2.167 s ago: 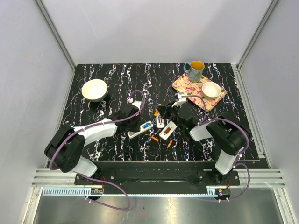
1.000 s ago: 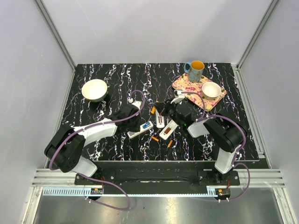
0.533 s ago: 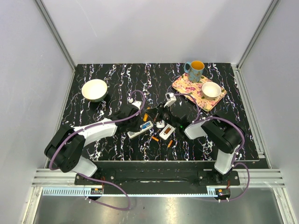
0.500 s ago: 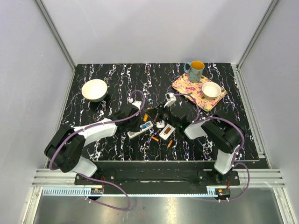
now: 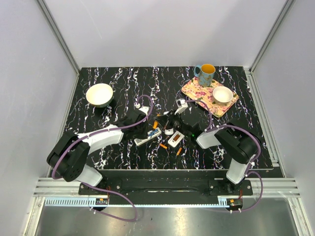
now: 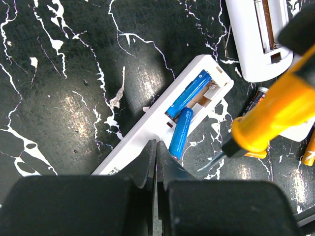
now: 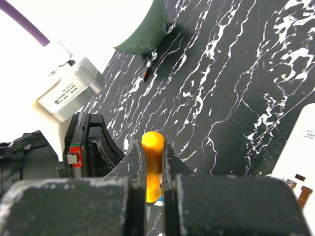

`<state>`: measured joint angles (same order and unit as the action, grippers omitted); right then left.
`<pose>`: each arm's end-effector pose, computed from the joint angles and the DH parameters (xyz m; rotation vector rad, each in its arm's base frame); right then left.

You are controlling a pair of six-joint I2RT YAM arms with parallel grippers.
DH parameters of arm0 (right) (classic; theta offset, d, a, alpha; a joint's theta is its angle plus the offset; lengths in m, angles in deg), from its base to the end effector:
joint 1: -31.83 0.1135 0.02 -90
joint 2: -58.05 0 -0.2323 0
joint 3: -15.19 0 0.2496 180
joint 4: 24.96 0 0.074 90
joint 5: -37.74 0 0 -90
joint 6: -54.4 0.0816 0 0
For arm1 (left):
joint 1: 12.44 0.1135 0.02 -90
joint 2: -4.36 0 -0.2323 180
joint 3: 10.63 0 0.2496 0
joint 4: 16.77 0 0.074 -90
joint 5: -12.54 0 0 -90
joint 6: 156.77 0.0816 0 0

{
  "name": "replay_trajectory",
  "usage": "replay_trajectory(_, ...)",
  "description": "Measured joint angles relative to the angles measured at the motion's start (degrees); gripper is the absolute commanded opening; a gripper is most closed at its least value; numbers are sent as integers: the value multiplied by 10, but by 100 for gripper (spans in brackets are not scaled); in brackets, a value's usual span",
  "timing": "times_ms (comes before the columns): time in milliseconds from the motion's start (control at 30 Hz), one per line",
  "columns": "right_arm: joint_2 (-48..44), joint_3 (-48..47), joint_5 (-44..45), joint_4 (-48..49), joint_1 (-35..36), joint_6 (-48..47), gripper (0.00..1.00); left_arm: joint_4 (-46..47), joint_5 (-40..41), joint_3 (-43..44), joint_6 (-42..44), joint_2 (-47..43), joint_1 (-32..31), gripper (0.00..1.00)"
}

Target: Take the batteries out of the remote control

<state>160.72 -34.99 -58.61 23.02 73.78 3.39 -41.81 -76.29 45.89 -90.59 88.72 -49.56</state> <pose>0.2748 0.2591 0.1300 -0.1373 1.7788 1.1440 0.2496 -0.1868 0.1041 0.2858 2.5266 -0.4105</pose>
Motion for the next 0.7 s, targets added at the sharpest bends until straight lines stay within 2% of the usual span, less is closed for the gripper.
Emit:
replay_trajectory(233,-22,16,44,29,0,-33,0,0,0,0,0,0,0,0)
replay_trajectory(700,-4,-1,114,16,0,-94,0,0,-1,0,0,0,1,0)
